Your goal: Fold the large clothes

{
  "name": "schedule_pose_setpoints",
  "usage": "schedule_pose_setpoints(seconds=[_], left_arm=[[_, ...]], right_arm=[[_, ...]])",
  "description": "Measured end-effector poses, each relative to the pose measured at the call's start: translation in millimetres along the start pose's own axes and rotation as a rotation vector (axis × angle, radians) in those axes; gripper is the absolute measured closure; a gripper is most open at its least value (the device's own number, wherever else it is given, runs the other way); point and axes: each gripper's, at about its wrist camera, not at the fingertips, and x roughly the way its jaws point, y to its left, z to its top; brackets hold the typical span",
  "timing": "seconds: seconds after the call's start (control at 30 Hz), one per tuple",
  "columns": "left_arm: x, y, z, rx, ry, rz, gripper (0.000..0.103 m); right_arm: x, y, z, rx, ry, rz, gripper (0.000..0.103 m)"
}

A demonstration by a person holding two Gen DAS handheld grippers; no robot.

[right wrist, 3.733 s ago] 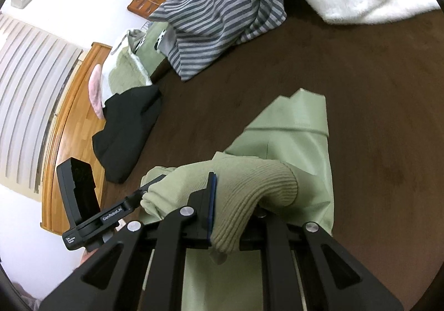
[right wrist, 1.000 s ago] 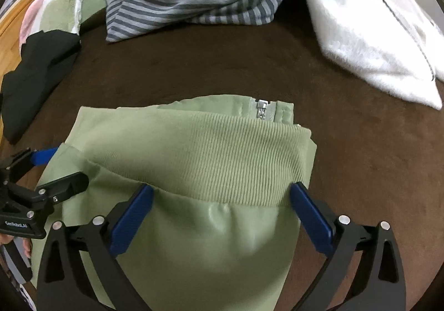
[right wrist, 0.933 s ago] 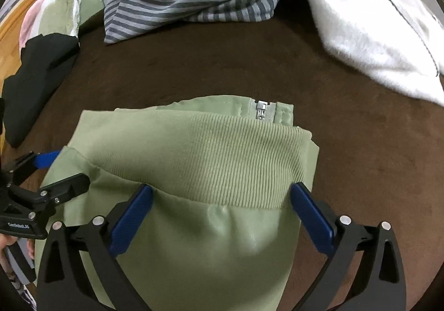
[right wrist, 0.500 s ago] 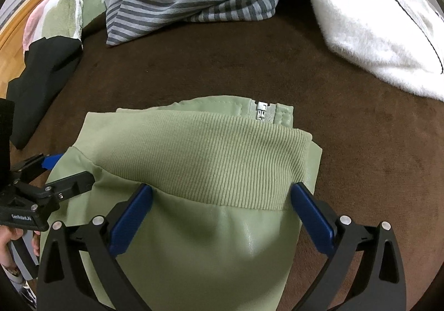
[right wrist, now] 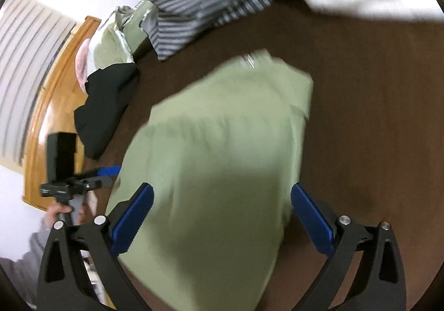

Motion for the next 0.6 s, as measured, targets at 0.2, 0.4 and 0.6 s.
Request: schedule_pose_setpoints(seconds=[0.2, 0.4, 0.6], left_arm=[[23.9, 29.6, -40.9, -0.13, 0.028, -0.158, 0.006], [31.3, 53.9, -58.2, -0.215, -0.037, -0.325, 0.007], [41.3, 39.0, -65.6, -0.166, 0.023, -0.358, 0.007]], right_arm=[[16.8, -24.6, -38.9, 0.066, 0.096, 0.079, 0.005], [24.1, -26.4, -47.9, 0.083, 0.073, 0.205, 0.005], [39.5, -9.4, -39.3, 0.043, 0.103, 0.206, 0.005]])
